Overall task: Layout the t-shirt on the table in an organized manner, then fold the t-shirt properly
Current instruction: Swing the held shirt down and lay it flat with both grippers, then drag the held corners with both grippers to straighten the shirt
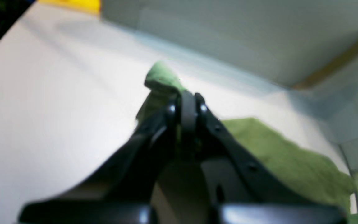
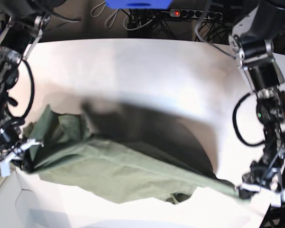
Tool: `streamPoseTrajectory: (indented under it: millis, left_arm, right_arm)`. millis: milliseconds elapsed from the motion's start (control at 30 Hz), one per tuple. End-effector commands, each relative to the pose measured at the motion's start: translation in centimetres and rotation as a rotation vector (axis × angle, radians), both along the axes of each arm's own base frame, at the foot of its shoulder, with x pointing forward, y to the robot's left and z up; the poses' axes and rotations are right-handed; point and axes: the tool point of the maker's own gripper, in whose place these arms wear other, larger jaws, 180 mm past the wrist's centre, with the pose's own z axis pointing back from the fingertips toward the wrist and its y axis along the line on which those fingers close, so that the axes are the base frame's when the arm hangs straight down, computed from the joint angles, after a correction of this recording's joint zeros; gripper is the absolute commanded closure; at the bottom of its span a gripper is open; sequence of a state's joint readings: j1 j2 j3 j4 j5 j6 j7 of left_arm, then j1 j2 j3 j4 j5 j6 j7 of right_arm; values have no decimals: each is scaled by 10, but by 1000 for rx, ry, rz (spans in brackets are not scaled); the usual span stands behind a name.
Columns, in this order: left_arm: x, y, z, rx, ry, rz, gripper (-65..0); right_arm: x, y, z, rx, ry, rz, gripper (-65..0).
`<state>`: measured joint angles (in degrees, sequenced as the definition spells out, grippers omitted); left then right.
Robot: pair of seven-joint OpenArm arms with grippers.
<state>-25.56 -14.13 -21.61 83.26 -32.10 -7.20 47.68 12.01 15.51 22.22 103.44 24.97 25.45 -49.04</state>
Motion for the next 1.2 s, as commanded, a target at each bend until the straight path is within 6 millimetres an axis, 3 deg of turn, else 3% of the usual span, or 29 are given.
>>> streamPoseTrajectory:
  millis: [0, 200, 333, 533, 667, 833, 967, 1167]
  left_arm:
    - [-4, 3, 18, 7, -54, -5, 0]
    - [-64, -11, -41, 51, 120, -62, 0]
    - [-107, -15, -67, 57, 198, -60, 0]
    - [-159, 13, -105, 63, 318, 14, 0]
    - [-183, 37, -114, 64, 360, 81, 0]
    - [-203, 66, -109, 78, 363, 170, 0]
    - [-223, 66, -121, 86, 414, 170, 0]
    - [-246, 65, -140, 80, 487, 172, 0]
  right_arm:
    - [-4, 6, 17, 2, -69, 18, 0]
    - [-56, 41, -29, 43, 37, 47, 0]
    - [-86, 48, -61, 64, 133, 46, 0]
    - [-123, 47, -97, 60, 259, 43, 0]
    - [-134, 42, -101, 30, 286, 52, 0]
    - [-130, 29, -80, 45, 224, 95, 0]
    - [-118, 17, -71, -29, 250, 113, 0]
    - [-122, 12, -82, -70, 369, 113, 0]
